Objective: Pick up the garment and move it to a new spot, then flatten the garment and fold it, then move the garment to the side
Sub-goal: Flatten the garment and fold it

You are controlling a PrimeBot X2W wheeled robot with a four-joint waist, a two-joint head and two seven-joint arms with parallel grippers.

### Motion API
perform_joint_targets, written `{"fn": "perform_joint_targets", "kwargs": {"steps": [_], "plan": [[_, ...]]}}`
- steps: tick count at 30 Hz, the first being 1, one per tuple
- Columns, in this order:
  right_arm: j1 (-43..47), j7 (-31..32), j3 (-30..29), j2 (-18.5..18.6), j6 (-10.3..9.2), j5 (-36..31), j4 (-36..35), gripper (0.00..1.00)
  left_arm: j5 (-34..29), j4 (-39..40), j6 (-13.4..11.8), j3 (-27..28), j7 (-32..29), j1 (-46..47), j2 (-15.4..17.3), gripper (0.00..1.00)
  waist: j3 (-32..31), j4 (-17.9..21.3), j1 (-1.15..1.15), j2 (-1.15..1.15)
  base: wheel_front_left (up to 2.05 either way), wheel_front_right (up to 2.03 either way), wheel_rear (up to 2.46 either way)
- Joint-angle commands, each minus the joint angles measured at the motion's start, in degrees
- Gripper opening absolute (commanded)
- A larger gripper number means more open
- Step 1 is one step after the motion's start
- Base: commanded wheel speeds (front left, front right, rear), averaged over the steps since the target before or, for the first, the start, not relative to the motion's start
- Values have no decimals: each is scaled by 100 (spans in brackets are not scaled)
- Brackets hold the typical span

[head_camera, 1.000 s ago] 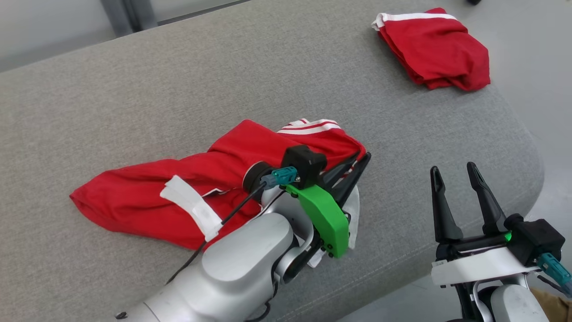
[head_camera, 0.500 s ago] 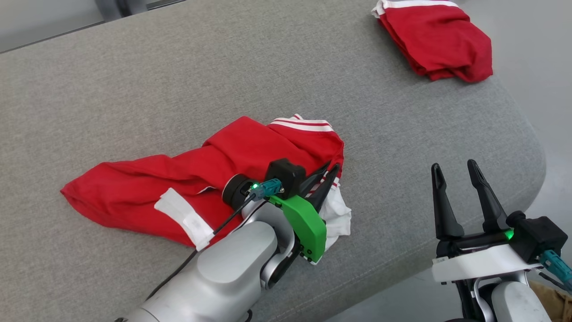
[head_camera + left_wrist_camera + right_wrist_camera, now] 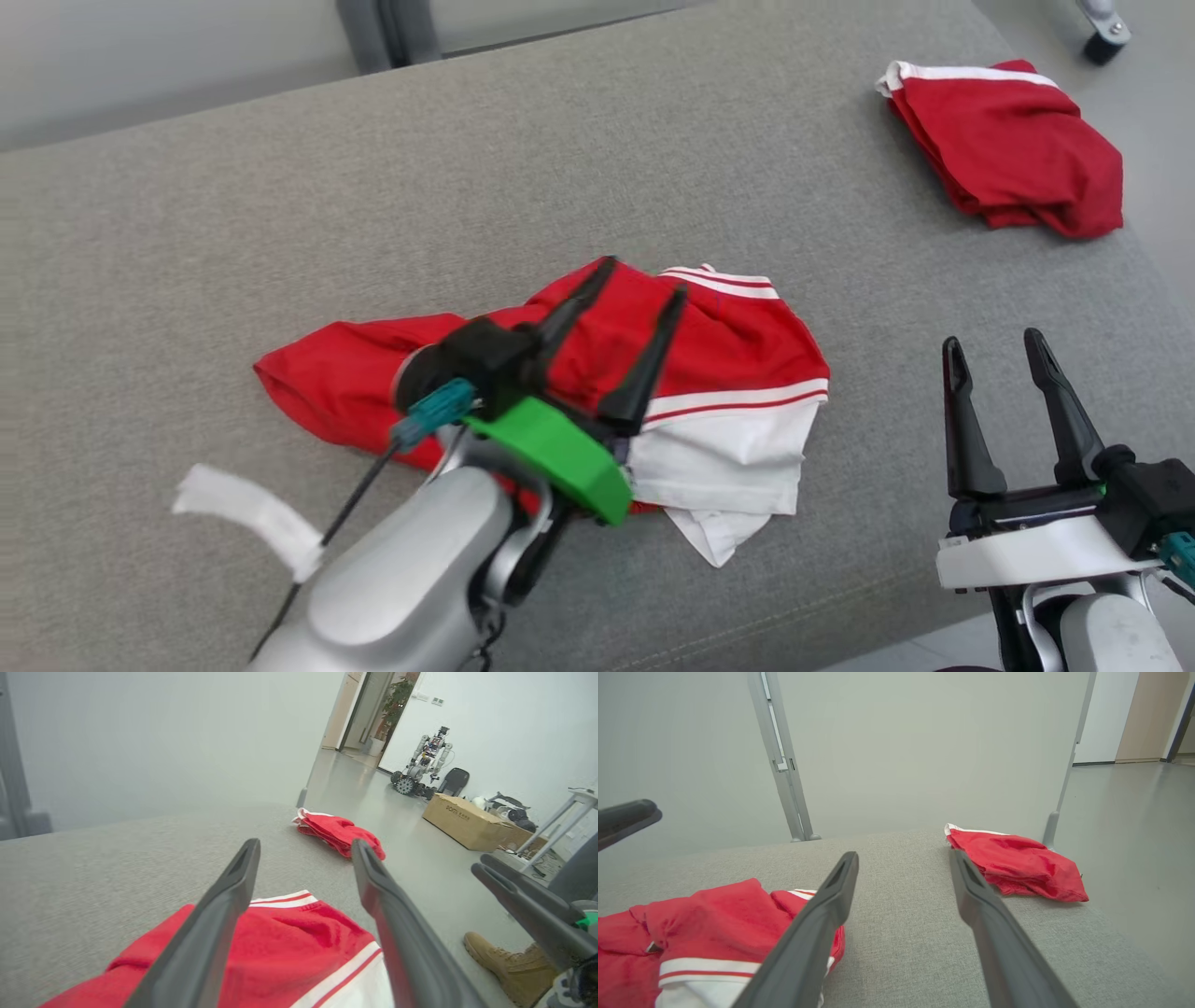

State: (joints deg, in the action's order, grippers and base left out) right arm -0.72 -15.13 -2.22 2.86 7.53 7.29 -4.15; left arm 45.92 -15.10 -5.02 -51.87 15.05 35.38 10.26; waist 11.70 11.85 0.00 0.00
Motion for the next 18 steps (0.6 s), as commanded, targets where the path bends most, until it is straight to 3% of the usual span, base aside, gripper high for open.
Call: {"fn": "perform_joint_targets", "kwargs": {"steps": [1,4,8,18], "plan": [[84,-1,-6,8,-8,-19,-27,100,-65,59,-51,69,13,-185,89,100,-382,-391,0,0,0,0,0],[187,-1,-84,10,-8,-113,-66,100,-355,544,-264,616,13,-817,458,100,-583,-618,0,0,0,0,0],[353,-1,-204,7,-8,-239,-31,100,-715,860,-310,1293,6,-1691,828,100,-777,-957,0,0,0,0,0],[677,-1,-408,10,-8,-443,282,100,-1494,578,334,2949,7,-3314,669,100,-1133,-1418,0,0,0,0,0]]}}
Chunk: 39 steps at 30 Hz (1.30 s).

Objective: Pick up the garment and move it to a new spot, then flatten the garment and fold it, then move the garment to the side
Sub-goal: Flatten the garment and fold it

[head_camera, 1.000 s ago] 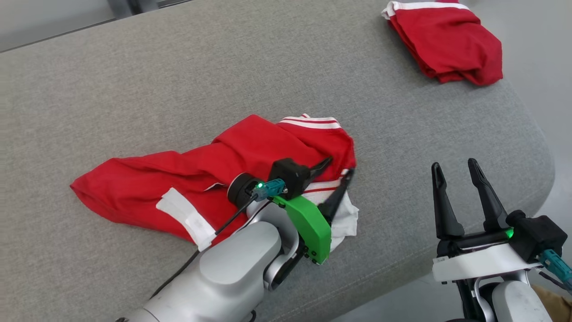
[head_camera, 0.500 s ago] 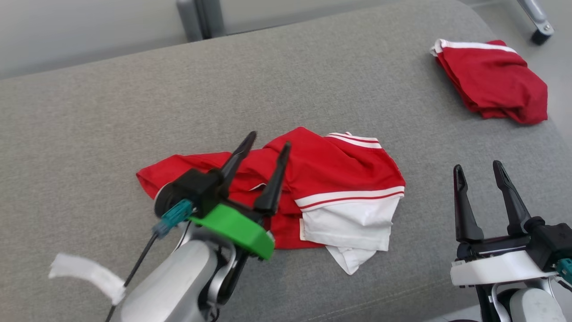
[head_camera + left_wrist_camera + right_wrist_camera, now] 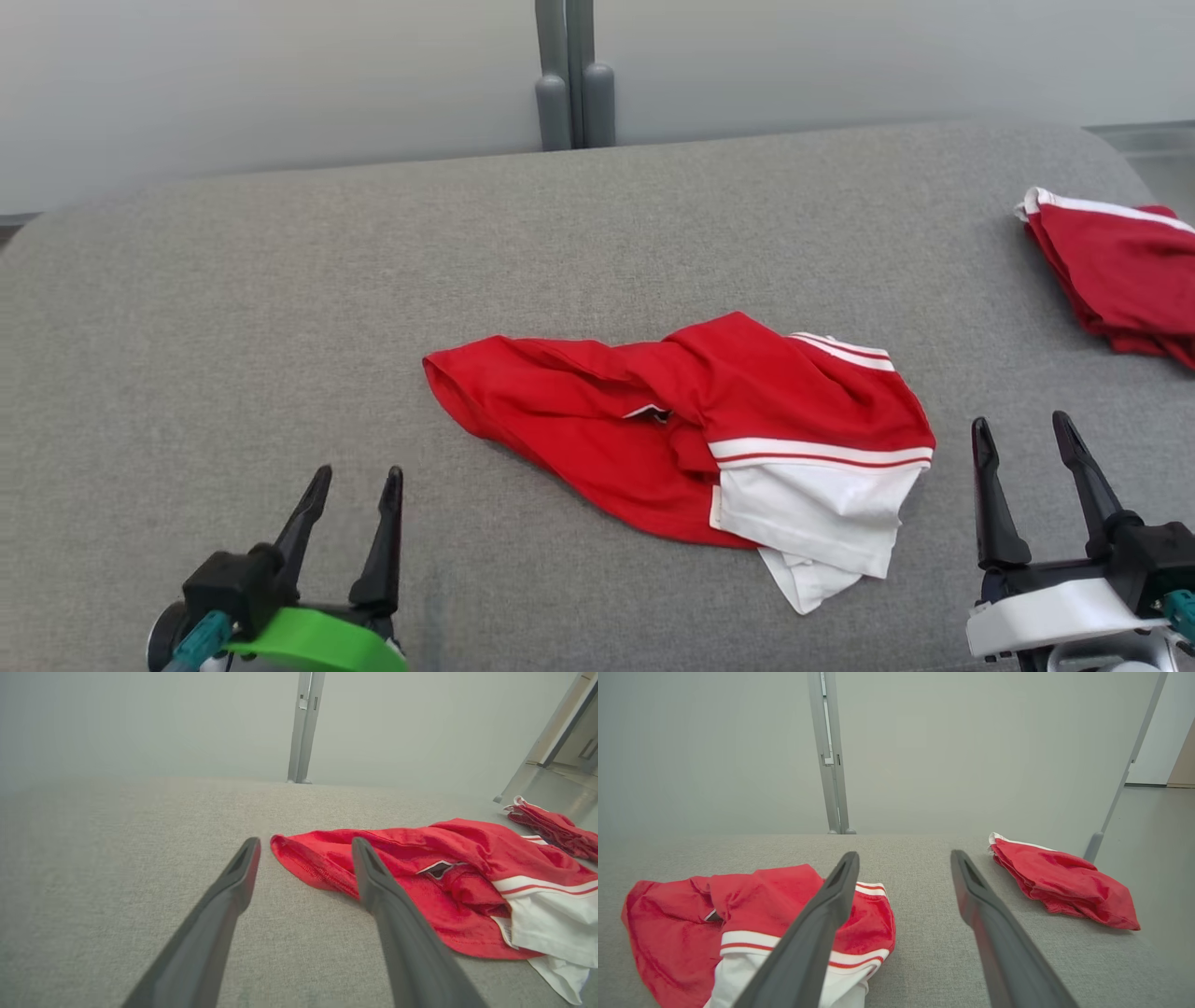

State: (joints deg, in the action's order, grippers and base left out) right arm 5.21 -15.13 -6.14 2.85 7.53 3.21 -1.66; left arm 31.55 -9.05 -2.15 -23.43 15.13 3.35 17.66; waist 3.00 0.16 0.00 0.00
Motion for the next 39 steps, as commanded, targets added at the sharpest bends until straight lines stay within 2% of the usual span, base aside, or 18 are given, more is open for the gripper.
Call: {"fn": "perform_joint_targets", "kwargs": {"steps": [1,7,14,19,24,39], "plan": [[114,-1,-26,10,-8,-49,72,100,-160,-95,110,280,-1,-230,-113,100,-280,-260,0,0,0,0,0],[342,-1,-253,8,-8,-93,335,100,-798,-242,590,1103,-1,-640,-504,100,-339,-299,0,0,0,0,0],[433,-1,-385,10,-8,-144,674,100,-1301,-194,882,1919,-1,-1029,-933,100,-358,-159,0,0,0,0,0],[374,-1,-367,10,-8,-93,734,100,-1442,-176,954,2211,-1,-1113,-1116,100,-333,-92,0,0,0,0,0],[322,-1,-339,10,-8,-69,744,100,-1508,-180,967,2269,-1,-1038,-1183,100,-303,-64,0,0,0,0,0],[244,-1,-190,11,-8,2,617,100,-1406,-85,969,2233,-1,-954,-1129,100,-216,-34,0,0,0,0,0]]}}
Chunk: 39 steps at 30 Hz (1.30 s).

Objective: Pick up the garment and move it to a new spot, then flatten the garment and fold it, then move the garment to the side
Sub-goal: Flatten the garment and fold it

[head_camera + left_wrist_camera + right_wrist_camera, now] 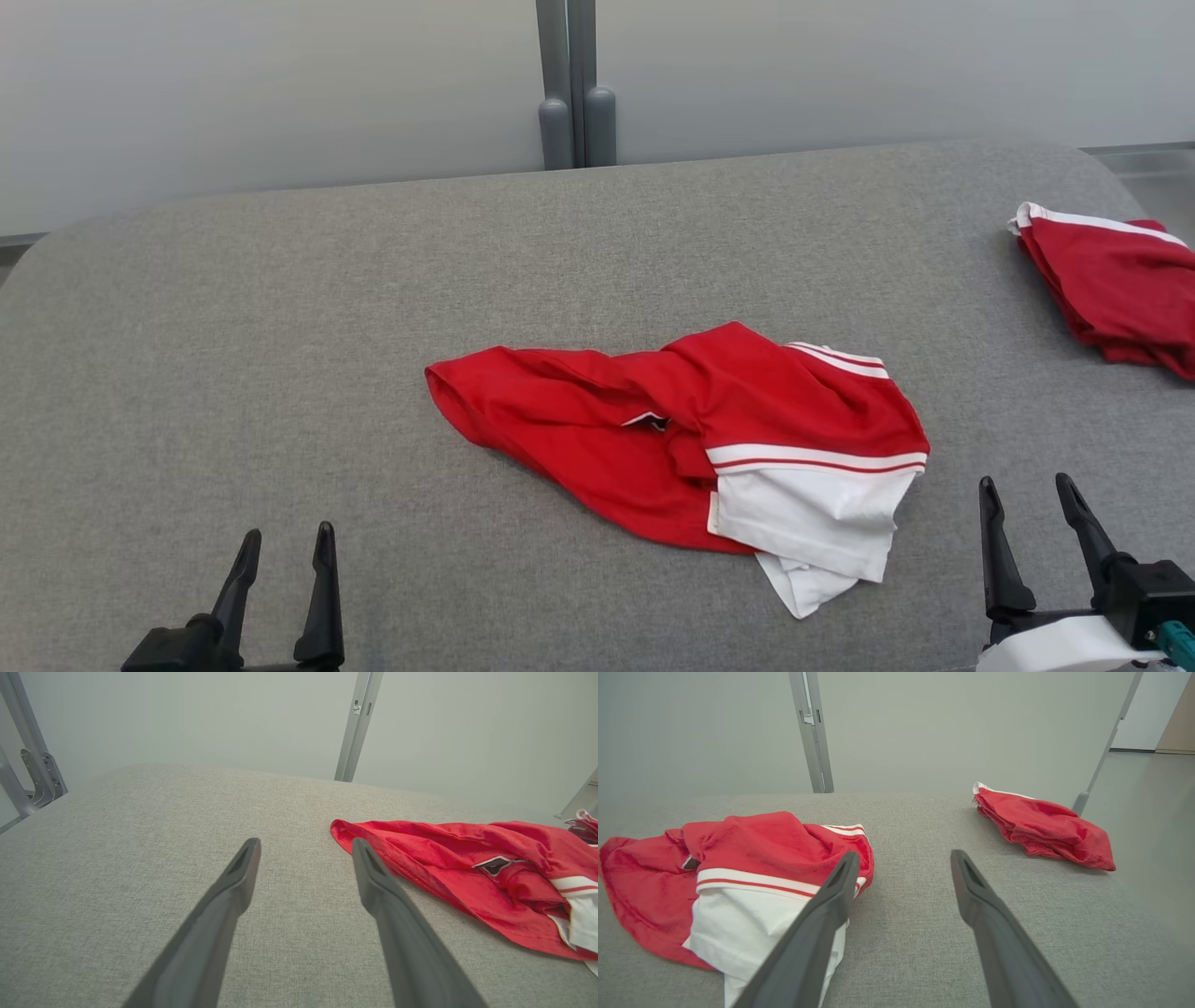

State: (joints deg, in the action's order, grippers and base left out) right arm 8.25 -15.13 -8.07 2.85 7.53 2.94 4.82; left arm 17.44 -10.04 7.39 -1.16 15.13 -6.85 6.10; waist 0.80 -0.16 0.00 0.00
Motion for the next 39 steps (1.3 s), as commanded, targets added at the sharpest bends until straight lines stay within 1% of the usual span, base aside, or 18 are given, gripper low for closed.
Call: {"fn": "perform_joint_targets", "kwargs": {"steps": [1,5,8,10,13,17,20,22,25,26,28,31,32,39], "plan": [[-61,-1,17,11,-8,42,-47,100,8,18,16,-1,-1,70,30,100,11,-2,0,0,0,0,0],[-114,-1,55,10,-8,43,-116,100,13,44,16,-27,-1,130,32,100,70,16,0,0,0,0,0],[-178,-1,68,11,-8,51,-178,100,41,-20,16,-180,-1,247,66,100,164,56,0,0,0,0,0],[-214,-1,71,10,-8,59,-222,100,-15,-186,16,-361,-1,413,105,100,234,80,0,0,0,0,0],[-308,-1,110,10,-8,45,-286,100,76,-444,16,-666,-1,821,56,100,389,157,0,0,0,0,0],[-447,-1,157,11,-8,42,-367,100,337,-930,17,-1251,-47,1490,-6,100,659,298,0,0,0,0,0],[-545,-1,236,9,-8,73,-392,100,516,-1370,16,-1532,-210,2055,12,100,833,466,0,0,0,0,0],[-605,-1,271,12,-9,113,-396,100,528,-1711,15,-1582,-334,2380,103,100,923,599,0,0,0,0,0],[-641,-1,312,9,-9,156,-420,100,586,-2218,-28,-1487,-509,2801,201,100,1001,814,0,0,0,0,0],[-641,-1,312,9,-9,156,-420,100,586,-2218,-28,-1487,-509,2801,201,100,1001,814,0,0,0,0,0],[-639,-1,296,10,-9,176,-432,100,654,-2488,-29,-1409,-622,3049,265,100,1042,933,0,0,0,0,0],[-642,-1,313,8,-9,187,-418,100,642,-2715,-12,-1397,-601,3390,463,100,1086,1076,0,0,0,0,0],[-622,-1,304,10,-9,209,-431,100,712,-2899,-9,-1357,-614,3523,540,100,1108,1122,0,0,0,0,0],[-668,-1,341,8,-9,246,-420,100,781,-3731,6,-1506,-1177,3943,788,100,1191,1173,0,0,0,0,0]]}}
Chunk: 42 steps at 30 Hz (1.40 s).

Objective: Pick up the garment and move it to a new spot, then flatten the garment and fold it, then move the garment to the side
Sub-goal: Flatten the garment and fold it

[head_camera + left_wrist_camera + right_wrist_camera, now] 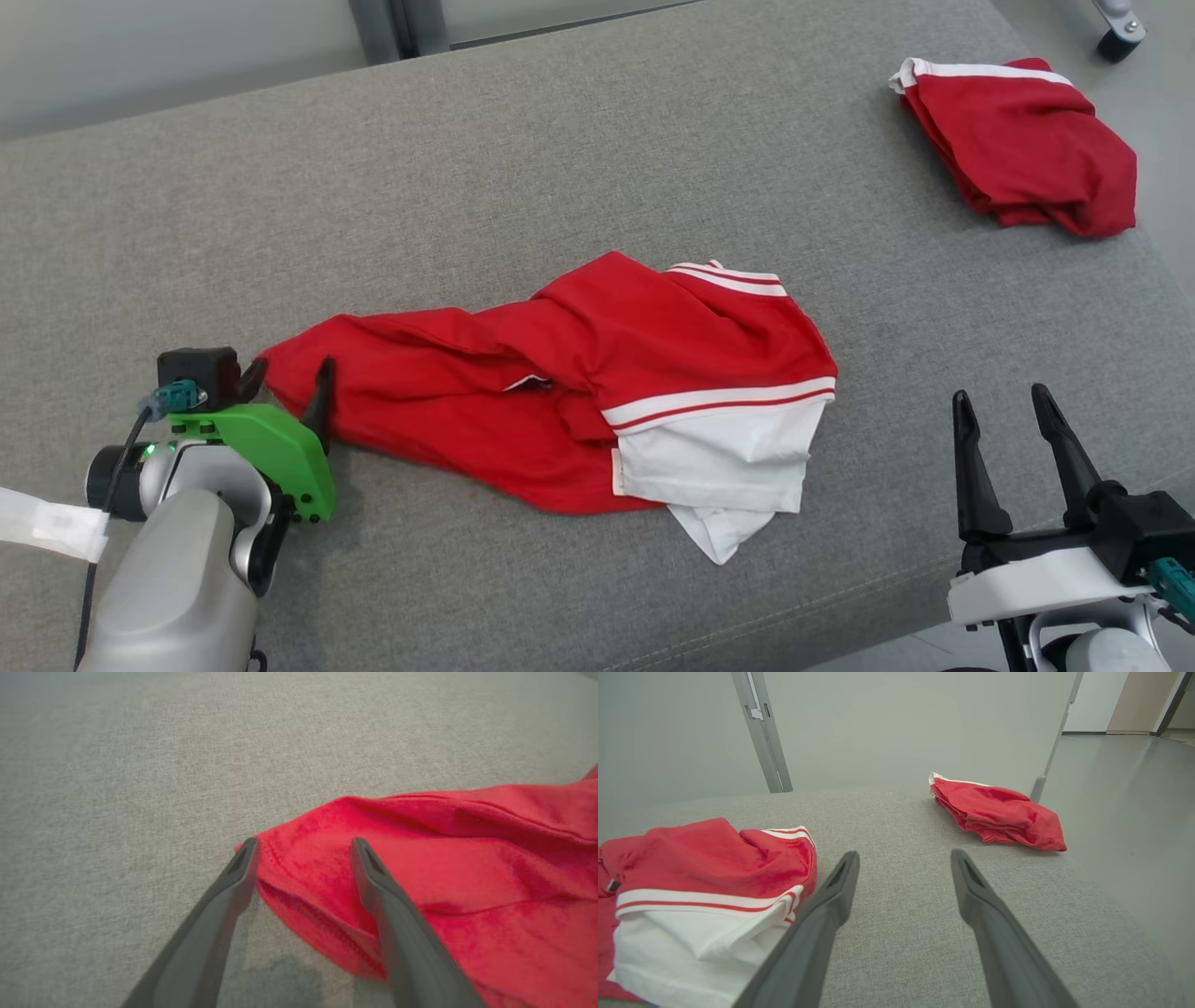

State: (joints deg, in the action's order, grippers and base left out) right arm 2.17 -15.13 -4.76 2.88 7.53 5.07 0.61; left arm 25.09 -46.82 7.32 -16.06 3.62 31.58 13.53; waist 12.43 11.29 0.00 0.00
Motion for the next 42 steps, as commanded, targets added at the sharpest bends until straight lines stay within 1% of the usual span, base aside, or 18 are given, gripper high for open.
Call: {"fn": "perform_joint_targets", "kwargs": {"steps": [1,3,5,6,12,17,21,28,29,34,42], "plan": [[-86,-1,22,5,-9,42,5,100,42,-143,15,-36,-66,135,64,100,33,35,0,0,0,0,0],[-115,-1,26,6,-9,46,4,100,132,-246,21,-120,-97,175,49,100,32,41,0,0,0,0,0],[-123,-1,7,5,-9,45,8,100,339,-247,24,-277,-229,156,-33,24,23,29,0,0,0,0,0],[-120,-1,2,6,-9,40,10,100,445,-187,25,-423,-326,146,-42,0,17,20,0,0,0,0,0],[-144,-1,20,6,-9,95,39,100,1030,357,22,-1067,-549,298,196,0,8,-16,0,0,0,0,0],[-179,-1,72,6,-9,161,60,100,1257,745,22,-1325,-573,666,379,0,38,-4,0,0,0,0,0],[-251,-1,135,6,-9,246,82,100,1184,864,23,-1419,-618,1209,473,0,71,75,0,0,0,0,0],[-402,-1,286,7,-9,472,113,100,879,695,-28,-1472,-792,2409,586,0,227,369,0,0,0,0,0],[-402,-1,286,7,-9,472,113,100,879,695,-28,-1472,-792,2409,586,0,227,369,0,0,0,0,0],[-465,-1,290,5,-9,665,138,100,569,721,-39,-1553,-709,3280,690,0,324,565,0,0,0,0,0],[-358,-1,232,5,-9,795,203,100,151,941,-53,-1708,-699,4220,906,0,209,699,0,0,0,0,0]]}}
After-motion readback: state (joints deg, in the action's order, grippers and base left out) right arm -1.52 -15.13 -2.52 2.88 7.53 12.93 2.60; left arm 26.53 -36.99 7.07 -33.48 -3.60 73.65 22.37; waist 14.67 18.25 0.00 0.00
